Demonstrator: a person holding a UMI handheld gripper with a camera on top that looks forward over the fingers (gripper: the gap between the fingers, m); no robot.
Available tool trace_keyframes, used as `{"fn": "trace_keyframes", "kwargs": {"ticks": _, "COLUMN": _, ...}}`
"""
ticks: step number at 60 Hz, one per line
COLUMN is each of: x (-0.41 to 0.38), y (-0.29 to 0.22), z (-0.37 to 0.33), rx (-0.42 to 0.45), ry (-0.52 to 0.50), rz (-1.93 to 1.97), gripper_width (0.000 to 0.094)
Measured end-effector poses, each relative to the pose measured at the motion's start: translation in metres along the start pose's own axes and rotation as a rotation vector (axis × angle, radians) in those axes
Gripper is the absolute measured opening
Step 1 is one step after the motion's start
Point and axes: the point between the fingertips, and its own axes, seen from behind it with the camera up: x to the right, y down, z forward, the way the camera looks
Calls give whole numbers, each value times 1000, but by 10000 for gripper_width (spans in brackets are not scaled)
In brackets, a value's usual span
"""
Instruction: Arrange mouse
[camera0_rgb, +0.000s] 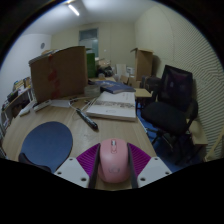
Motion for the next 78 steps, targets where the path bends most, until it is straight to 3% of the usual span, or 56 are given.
{"fn": "trace_keyframes", "kwargs": {"ticks": 11, "x": 4, "y": -11, "z": -3, "rx": -93, "ry": 31, "rz": 153, "gripper_width": 383}}
{"fn": "trace_keyframes", "kwargs": {"ticks": 12, "x": 6, "y": -19, "z": -7, "rx": -76, "ry": 39, "rz": 159, "gripper_width": 347}}
{"fn": "trace_keyframes", "kwargs": {"ticks": 18, "x": -10, "y": -93, "z": -39, "rx": 64, "ry": 63, "rz": 142, "gripper_width": 338}}
{"fn": "trace_keyframes", "kwargs": {"ticks": 23, "x": -67, "y": -154, "z": -66, "rx": 174, "ry": 0, "rz": 115, "gripper_width": 336}}
{"fn": "trace_keyframes", "kwargs": {"ticks": 28, "x": -133, "y": -180, "z": -78, "rx": 229, "ry": -49, "rz": 64, "gripper_width": 336}}
{"fn": "trace_keyframes", "kwargs": {"ticks": 32, "x": -180, "y": -167, "z": -64, "rx": 211, "ry": -63, "rz": 32, "gripper_width": 334}}
{"fn": "trace_keyframes", "kwargs": {"ticks": 38, "x": -219, "y": -104, "z": -27, "rx": 100, "ry": -59, "rz": -3, "gripper_width": 334}}
{"fn": "trace_keyframes", "kwargs": {"ticks": 49, "x": -233, "y": -9, "z": 8, "rx": -74, "ry": -26, "rz": -57, "gripper_width": 339}}
{"fn": "trace_keyframes", "kwargs": {"ticks": 50, "x": -233, "y": -3, "z": 9, "rx": -87, "ry": -26, "rz": -60, "gripper_width": 376}}
{"fn": "trace_keyframes", "kwargs": {"ticks": 54, "x": -233, "y": -2, "z": 11, "rx": -77, "ry": -30, "rz": -58, "gripper_width": 375}}
{"fn": "trace_keyframes", "kwargs": {"ticks": 62, "x": -236, "y": 0, "z": 11, "rx": -130, "ry": -52, "rz": -40, "gripper_width": 522}}
{"fn": "trace_keyframes", "kwargs": {"ticks": 68, "x": -242, "y": -1, "z": -3, "rx": -175, "ry": -103, "rz": -17, "gripper_width": 863}}
{"fn": "trace_keyframes", "kwargs": {"ticks": 71, "x": -236, "y": -8, "z": -16, "rx": -170, "ry": -111, "rz": -10, "gripper_width": 813}}
{"fn": "trace_keyframes", "kwargs": {"ticks": 78, "x": -221, "y": -34, "z": -67, "rx": -131, "ry": -174, "rz": 29, "gripper_width": 831}}
